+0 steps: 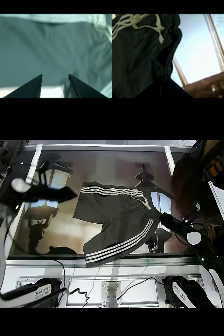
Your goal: Fold the clothes and pants, and hang the long-sleeved shirts on hangers.
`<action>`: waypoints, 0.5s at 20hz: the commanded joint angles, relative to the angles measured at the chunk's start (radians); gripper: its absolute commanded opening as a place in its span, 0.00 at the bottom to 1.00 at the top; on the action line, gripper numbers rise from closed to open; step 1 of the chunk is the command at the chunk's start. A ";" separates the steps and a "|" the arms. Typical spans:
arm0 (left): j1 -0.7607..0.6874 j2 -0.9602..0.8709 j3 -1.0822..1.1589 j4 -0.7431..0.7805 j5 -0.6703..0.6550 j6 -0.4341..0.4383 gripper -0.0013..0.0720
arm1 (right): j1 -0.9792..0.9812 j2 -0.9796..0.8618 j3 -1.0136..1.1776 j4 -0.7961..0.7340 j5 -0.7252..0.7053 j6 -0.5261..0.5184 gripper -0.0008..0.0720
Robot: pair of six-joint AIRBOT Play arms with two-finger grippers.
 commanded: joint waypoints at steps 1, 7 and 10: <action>0.042 0.236 -0.335 -0.005 -0.061 -0.087 0.50 | 0.000 0.001 -0.001 0.000 0.003 0.000 0.04; 0.038 0.385 -0.810 -0.256 -0.014 -0.148 0.54 | 0.000 0.001 -0.001 0.000 0.004 0.000 0.04; 0.038 0.385 -0.881 -0.252 0.040 -0.148 0.84 | 0.000 0.001 -0.001 0.000 0.006 0.000 0.04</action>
